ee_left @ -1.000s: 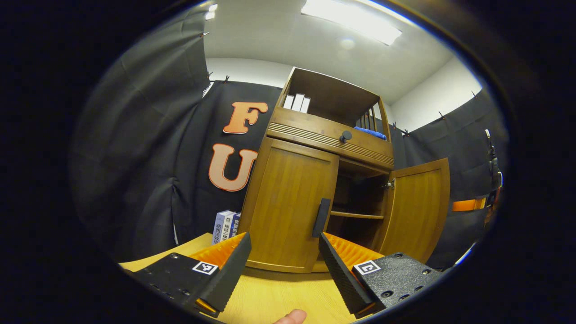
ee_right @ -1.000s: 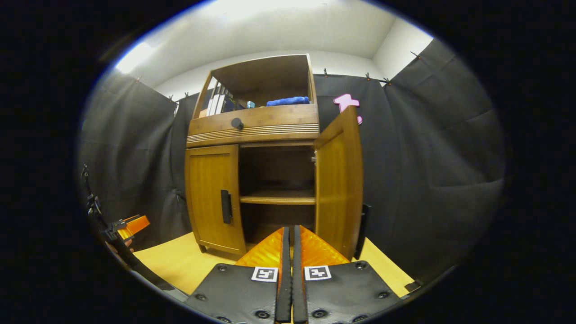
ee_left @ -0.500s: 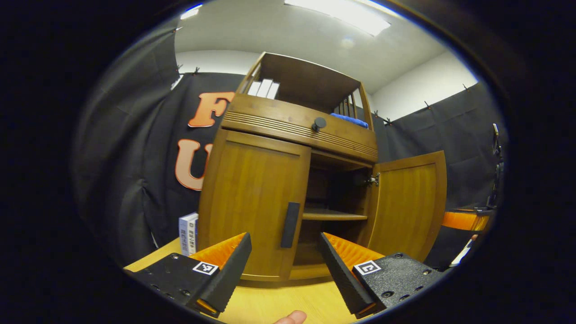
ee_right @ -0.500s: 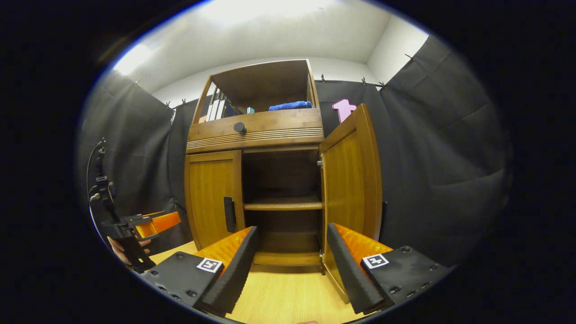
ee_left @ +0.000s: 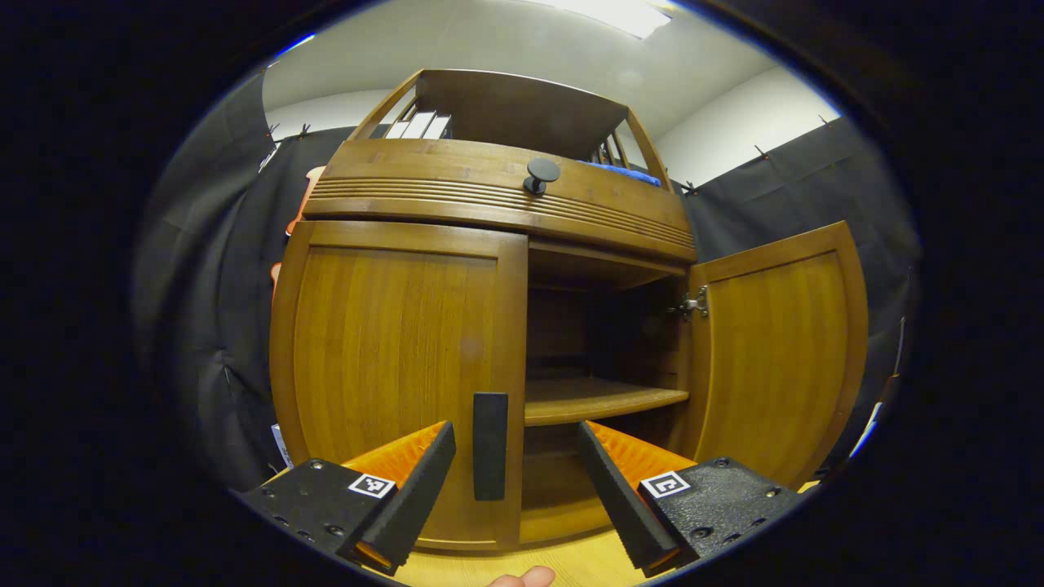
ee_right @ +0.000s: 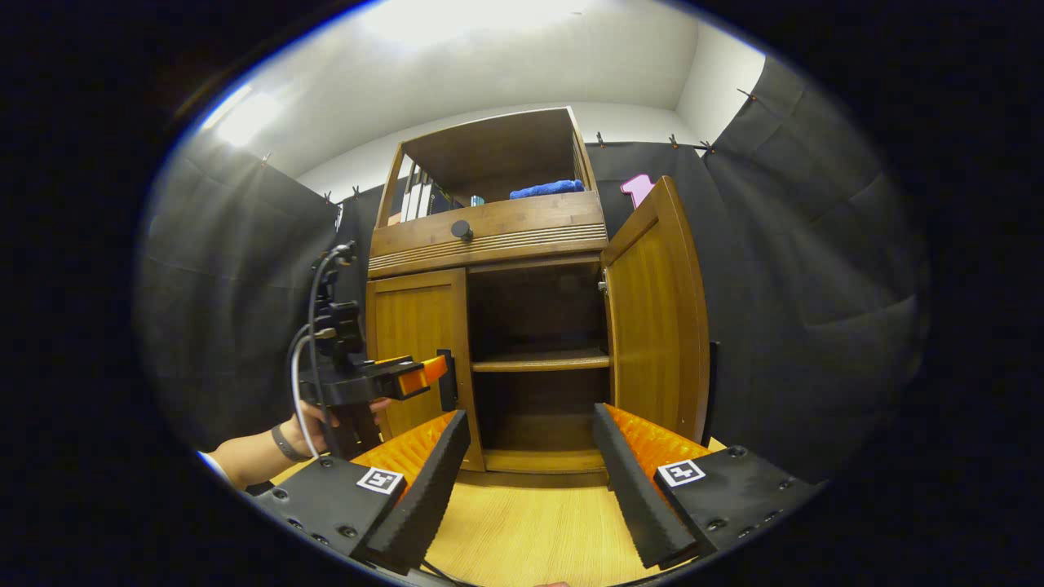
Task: Open the right door of the double-door shoe cabinet with the right hand, and open the left door with the left hand.
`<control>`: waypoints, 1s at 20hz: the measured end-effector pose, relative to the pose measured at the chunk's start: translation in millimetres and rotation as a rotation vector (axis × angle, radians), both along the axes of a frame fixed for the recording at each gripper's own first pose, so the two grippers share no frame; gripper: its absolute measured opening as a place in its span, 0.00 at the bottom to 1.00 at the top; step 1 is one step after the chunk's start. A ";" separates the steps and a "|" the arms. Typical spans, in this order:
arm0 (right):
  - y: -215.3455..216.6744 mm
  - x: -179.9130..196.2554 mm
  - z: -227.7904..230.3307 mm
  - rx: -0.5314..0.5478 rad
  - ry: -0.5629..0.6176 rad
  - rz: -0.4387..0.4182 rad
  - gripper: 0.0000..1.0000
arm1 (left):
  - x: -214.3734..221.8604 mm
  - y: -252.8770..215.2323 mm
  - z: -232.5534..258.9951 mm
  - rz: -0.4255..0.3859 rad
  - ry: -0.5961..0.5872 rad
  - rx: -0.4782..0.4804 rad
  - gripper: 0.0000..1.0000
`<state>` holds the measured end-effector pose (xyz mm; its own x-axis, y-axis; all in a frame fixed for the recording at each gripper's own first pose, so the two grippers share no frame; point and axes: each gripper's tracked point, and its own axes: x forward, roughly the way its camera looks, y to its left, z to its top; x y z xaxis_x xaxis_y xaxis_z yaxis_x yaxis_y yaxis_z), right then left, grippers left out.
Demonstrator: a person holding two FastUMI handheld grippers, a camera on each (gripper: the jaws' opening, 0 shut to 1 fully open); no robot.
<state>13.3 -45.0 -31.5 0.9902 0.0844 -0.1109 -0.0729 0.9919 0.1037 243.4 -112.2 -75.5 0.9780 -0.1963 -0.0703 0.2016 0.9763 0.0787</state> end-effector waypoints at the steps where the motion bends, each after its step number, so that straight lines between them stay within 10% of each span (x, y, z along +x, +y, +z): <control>1: -2.8 -0.5 -1.6 -0.004 -0.001 0.000 0.90 | 9.7 -1.0 -8.6 0.006 0.021 0.005 0.92; 12: -12.0 -11.7 -1.4 -0.026 -0.014 0.008 0.90 | 70.3 6.1 -36.6 0.102 0.033 0.024 0.90; 18: -5.2 -19.7 -1.4 -0.035 -0.014 0.019 0.90 | 64.5 17.4 -38.7 0.114 0.058 0.061 0.29; 20: -7.3 -21.8 -3.0 -0.039 -0.006 0.009 0.97 | 54.8 19.0 -37.4 0.119 0.070 0.057 0.29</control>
